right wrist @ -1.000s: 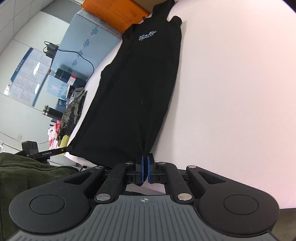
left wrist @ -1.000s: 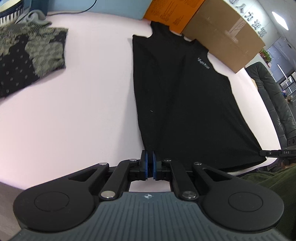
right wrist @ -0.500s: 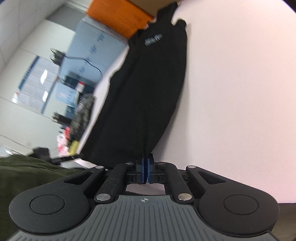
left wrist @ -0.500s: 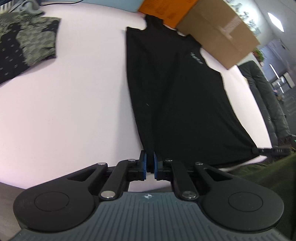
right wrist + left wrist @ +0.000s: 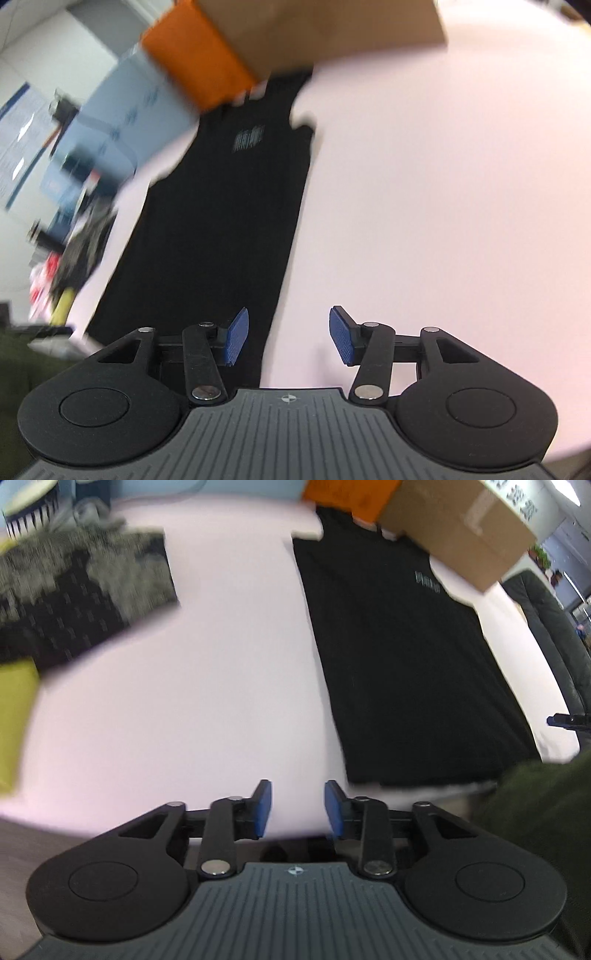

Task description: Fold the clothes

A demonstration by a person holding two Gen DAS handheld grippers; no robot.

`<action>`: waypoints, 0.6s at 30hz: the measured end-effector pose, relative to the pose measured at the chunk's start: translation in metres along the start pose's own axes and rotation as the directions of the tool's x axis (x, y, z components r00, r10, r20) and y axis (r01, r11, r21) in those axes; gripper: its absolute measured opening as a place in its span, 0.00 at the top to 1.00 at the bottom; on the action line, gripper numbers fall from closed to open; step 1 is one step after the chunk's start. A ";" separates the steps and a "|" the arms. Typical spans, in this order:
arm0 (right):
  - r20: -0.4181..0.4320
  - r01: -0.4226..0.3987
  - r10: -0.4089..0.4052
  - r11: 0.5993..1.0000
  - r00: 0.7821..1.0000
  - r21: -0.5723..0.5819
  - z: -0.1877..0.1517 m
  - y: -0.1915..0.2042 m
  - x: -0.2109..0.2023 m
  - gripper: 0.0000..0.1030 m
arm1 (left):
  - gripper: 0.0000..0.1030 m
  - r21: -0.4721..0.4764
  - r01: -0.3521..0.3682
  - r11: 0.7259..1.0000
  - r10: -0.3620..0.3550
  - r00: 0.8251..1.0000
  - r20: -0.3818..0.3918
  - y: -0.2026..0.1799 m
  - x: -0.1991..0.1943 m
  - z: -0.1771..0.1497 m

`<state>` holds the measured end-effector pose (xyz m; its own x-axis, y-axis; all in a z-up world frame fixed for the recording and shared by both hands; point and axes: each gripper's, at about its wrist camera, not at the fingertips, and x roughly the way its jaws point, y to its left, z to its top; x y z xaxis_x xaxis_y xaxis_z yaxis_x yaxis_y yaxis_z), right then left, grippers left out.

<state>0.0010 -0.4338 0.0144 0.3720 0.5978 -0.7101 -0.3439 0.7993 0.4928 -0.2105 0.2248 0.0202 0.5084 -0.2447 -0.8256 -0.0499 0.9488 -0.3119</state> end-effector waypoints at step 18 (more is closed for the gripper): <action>0.122 0.089 -0.095 0.994 0.988 0.056 0.134 -0.005 0.184 0.97 | 0.26 -0.050 -0.177 0.983 0.184 0.957 0.223 -0.044 0.179 0.201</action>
<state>0.1866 -0.3197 -0.0518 0.5057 0.5219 -0.6870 -0.2605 0.8515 0.4551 0.0554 0.1791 -0.0198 0.6695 -0.0153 -0.7427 -0.1824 0.9658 -0.1842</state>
